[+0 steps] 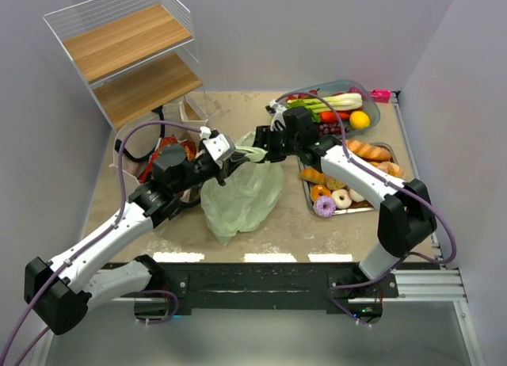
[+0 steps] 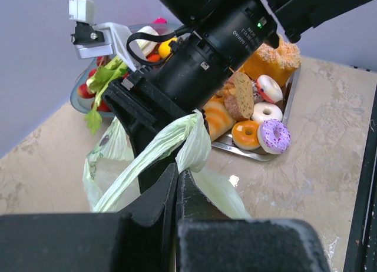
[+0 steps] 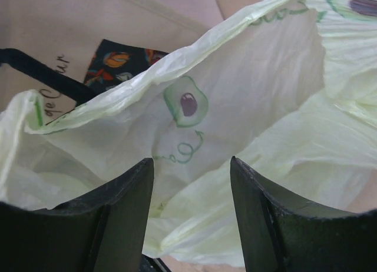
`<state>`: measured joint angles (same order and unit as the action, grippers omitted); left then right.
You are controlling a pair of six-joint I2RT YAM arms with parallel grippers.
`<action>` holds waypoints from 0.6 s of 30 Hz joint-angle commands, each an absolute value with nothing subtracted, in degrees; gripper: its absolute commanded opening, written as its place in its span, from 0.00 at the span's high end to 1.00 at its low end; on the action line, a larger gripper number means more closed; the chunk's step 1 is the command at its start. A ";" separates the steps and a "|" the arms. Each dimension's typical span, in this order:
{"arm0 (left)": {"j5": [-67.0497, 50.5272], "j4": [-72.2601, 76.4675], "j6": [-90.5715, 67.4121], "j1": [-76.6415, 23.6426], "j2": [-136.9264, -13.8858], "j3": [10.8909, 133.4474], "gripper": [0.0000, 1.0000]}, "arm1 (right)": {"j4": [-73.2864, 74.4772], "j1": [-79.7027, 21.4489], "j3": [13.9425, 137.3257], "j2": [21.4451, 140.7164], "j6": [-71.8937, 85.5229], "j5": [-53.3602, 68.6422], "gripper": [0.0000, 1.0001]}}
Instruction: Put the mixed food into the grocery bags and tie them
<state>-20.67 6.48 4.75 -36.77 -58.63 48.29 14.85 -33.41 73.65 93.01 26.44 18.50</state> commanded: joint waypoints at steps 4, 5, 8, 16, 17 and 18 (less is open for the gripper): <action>-22.24 10.64 6.06 -36.83 -58.36 48.16 1.00 | 9.04 -37.87 76.64 100.17 28.48 27.59 0.45; -21.80 10.63 6.41 -36.83 -58.19 48.16 1.00 | 11.40 -38.32 77.08 101.41 27.95 27.51 0.45; -21.10 10.55 6.94 -36.83 -57.39 48.08 1.00 | 15.79 -38.58 77.43 105.90 26.20 26.98 0.44; -16.18 8.10 9.31 -36.83 -52.31 50.09 1.00 | 26.54 -38.50 83.05 112.94 22.76 13.74 0.15; -14.52 7.39 10.36 -36.74 -51.42 51.32 1.00 | 27.59 -38.41 83.49 113.11 22.85 12.41 0.07; -13.46 6.60 11.07 -36.74 -50.63 51.94 1.00 | 27.95 -38.50 83.76 113.20 22.76 11.17 0.04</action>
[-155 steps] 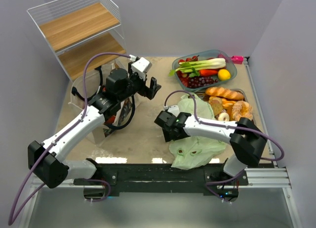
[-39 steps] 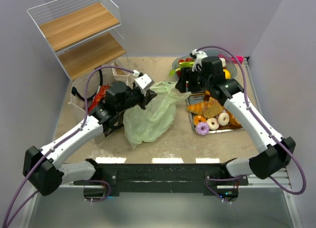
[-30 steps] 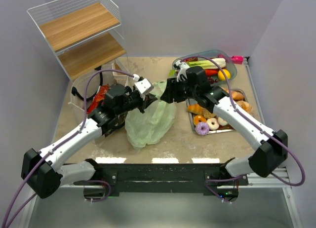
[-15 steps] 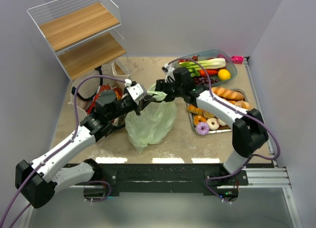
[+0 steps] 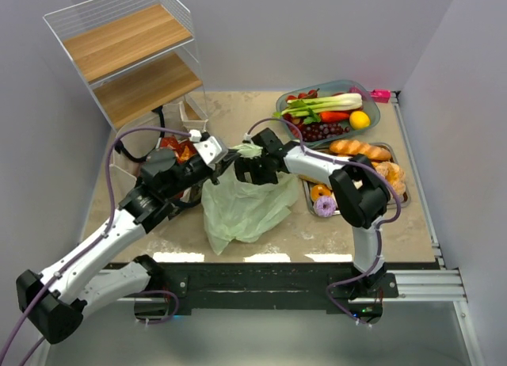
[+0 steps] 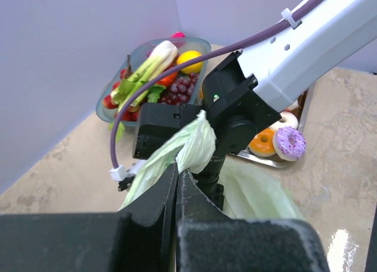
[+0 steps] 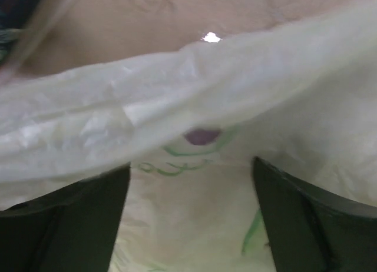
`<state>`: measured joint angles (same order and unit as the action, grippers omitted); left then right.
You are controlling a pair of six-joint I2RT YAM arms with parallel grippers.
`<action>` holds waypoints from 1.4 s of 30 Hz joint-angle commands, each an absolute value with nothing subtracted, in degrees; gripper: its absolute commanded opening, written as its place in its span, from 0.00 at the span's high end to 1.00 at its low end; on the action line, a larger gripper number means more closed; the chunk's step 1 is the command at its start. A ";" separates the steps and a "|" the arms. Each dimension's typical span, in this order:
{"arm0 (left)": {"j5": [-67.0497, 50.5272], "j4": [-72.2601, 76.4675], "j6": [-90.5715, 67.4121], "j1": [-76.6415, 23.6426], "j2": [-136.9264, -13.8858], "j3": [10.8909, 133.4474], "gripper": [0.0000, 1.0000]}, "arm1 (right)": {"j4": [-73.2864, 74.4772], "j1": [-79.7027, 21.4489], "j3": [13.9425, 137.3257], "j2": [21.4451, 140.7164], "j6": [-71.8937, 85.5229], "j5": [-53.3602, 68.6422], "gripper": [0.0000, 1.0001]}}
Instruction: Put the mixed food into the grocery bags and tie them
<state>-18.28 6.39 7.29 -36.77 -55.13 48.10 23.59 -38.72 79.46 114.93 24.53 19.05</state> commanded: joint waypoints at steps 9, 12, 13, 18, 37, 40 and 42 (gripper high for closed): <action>-6.59 1.14 14.50 -36.74 -43.60 53.35 1.00 | 28.04 -35.25 89.37 115.40 25.40 0.18 0.01; -5.28 1.67 13.72 -36.83 -43.94 51.25 1.00 | 27.42 -34.72 93.41 115.40 23.66 2.79 0.01; -4.75 2.63 13.28 -36.74 -44.64 49.50 1.00 | 27.42 -34.89 94.47 114.97 22.51 4.64 0.01; -3.08 7.29 9.41 -36.83 -47.72 43.42 1.00 | 32.69 -35.24 96.52 109.44 16.27 12.47 0.01; 0.97 8.09 8.88 -36.83 -47.73 41.05 1.00 | 44.56 -19.17 69.70 73.30 30.05 -14.84 0.01; 0.53 8.00 8.70 -36.83 -47.02 41.04 1.00 | 44.21 -16.97 68.73 74.26 33.92 -17.49 0.01; 0.53 7.91 8.70 -36.83 -46.67 41.13 1.00 | 42.98 -15.48 68.38 76.02 35.41 -16.79 0.01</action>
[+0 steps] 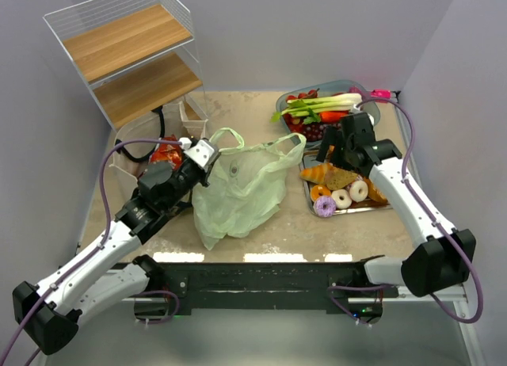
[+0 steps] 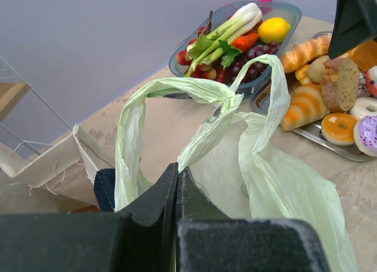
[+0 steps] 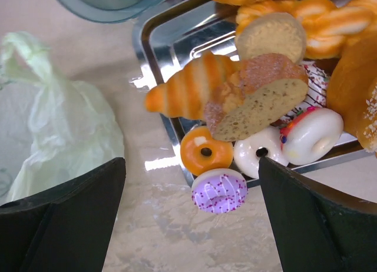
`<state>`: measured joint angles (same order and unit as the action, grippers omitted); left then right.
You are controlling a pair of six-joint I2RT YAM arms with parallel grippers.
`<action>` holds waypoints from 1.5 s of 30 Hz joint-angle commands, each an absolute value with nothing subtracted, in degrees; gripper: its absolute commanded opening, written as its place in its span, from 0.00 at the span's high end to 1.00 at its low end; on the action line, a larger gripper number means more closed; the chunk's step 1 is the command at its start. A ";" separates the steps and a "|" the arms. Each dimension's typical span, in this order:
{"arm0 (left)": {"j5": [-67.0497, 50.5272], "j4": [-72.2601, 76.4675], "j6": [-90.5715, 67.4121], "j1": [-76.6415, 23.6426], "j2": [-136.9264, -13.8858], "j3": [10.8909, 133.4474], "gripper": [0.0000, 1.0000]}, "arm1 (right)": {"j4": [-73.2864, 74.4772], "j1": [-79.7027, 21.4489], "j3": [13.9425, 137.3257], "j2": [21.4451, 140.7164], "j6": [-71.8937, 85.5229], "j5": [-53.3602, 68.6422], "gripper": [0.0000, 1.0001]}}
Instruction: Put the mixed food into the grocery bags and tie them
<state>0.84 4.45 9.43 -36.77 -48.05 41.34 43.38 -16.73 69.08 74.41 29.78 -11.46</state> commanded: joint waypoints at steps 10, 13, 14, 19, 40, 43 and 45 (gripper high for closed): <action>0.35 7.65 9.23 -36.91 -44.83 41.05 1.00 | 35.52 -10.29 65.92 85.42 39.11 -17.06 0.08; 0.26 7.65 9.49 -37.00 -44.82 40.96 1.00 | 33.23 -9.49 66.53 88.06 40.08 -16.43 0.09; 0.26 7.65 9.41 -36.83 -44.91 41.04 1.00 | 32.61 -9.49 66.97 88.76 40.17 -16.35 0.10; -1.14 7.65 9.58 -36.91 -44.74 41.04 1.00 | 31.55 -9.23 68.03 93.42 41.31 -17.49 0.15; -3.87 7.47 10.46 -37.00 -44.56 40.87 1.00 | 32.27 -10.37 70.05 75.43 38.49 -5.10 1.00; -4.65 7.65 10.37 -37.00 -44.65 40.78 1.00 | 28.85 -12.82 71.98 71.82 39.99 -4.31 1.00; -5.27 7.82 10.20 -36.91 -44.91 40.69 1.00 | 26.20 -16.68 72.68 71.46 40.69 -3.35 1.00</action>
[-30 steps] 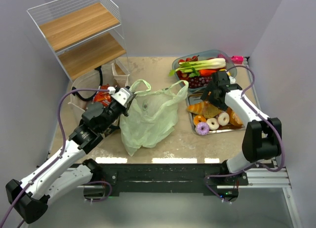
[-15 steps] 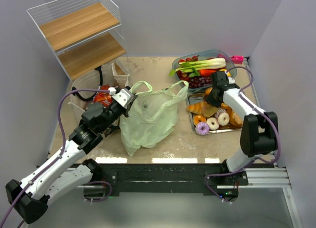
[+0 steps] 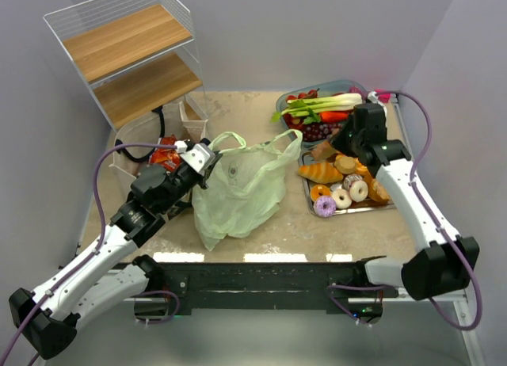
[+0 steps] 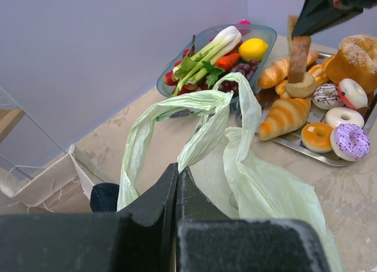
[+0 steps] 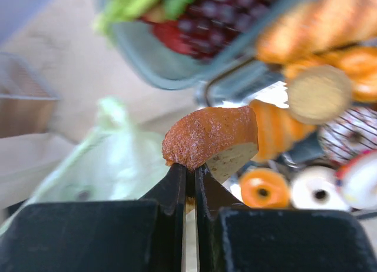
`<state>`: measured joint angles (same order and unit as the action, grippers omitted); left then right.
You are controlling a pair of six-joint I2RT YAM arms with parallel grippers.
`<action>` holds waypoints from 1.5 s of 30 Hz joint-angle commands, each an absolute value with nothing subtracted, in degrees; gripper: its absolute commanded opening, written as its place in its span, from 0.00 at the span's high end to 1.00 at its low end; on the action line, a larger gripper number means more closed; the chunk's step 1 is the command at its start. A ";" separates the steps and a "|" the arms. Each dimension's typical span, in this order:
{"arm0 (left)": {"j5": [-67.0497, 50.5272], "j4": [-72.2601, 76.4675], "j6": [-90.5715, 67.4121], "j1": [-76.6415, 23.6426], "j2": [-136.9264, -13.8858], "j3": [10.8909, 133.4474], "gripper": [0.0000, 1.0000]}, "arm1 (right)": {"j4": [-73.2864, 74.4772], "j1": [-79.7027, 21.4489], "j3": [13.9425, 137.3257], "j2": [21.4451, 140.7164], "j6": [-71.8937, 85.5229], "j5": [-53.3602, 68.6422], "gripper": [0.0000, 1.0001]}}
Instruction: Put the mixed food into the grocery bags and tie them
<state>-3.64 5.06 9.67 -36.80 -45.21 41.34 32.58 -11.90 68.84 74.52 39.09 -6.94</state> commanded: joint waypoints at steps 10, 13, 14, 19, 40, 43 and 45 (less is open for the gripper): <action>-5.89 7.82 10.11 -36.91 -45.35 40.61 1.00 | 13.56 -36.20 76.90 87.53 43.59 6.12 1.00; -5.80 7.91 10.20 -36.91 -45.44 40.61 1.00 | 13.26 -39.10 78.47 92.10 43.95 9.40 1.00; -5.80 7.91 10.20 -37.00 -45.70 40.61 1.00 | 14.32 -40.59 79.10 93.85 43.51 9.40 1.00; -6.41 8.00 10.28 -37.00 -45.35 40.61 1.00 | 16.43 -42.80 79.98 98.69 41.66 11.42 1.00; 1.32 11.24 13.62 -37.00 -44.64 44.55 1.00 | 43.33 -45.09 82.36 108.90 29.00 -10.62 1.00; 1.06 11.78 14.59 -37.00 -46.31 46.22 1.00 | 43.15 -44.21 83.84 108.72 29.88 -13.80 1.00; 1.58 12.21 15.55 -36.91 -47.19 46.84 1.00 | 42.46 -43.51 85.16 108.90 30.32 -13.98 0.96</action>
